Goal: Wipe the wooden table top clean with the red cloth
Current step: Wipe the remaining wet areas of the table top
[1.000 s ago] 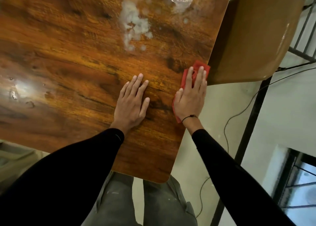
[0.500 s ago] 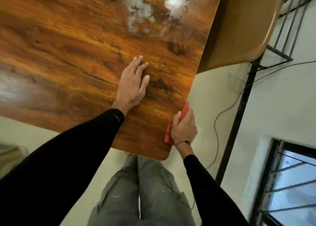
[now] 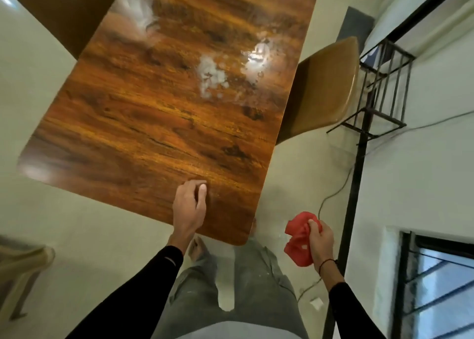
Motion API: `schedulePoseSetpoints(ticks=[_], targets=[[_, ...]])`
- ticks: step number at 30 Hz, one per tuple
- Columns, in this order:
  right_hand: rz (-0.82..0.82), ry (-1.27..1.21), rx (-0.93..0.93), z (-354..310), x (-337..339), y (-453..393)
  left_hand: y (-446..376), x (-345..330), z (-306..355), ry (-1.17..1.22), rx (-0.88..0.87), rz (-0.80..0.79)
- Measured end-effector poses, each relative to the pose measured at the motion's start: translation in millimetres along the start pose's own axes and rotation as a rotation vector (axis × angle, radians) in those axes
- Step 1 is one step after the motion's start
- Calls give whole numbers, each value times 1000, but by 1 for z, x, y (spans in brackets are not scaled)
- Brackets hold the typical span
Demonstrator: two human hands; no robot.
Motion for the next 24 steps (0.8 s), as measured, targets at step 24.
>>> schedulePoseSetpoints(ticks=[24], targets=[[-987,-263,-558,-165,-96,-63,7,-61,123,484,510,72]])
Point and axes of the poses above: each hand's wrist, its own y-axis away from the middle knuckle, its own x-axis out of the back of the hand, z = x × y, the point moved 5 cm from there along -y, towards the middle knuckle, and after that the axes turned 14 degrees about -y, right-handed, at the moved point
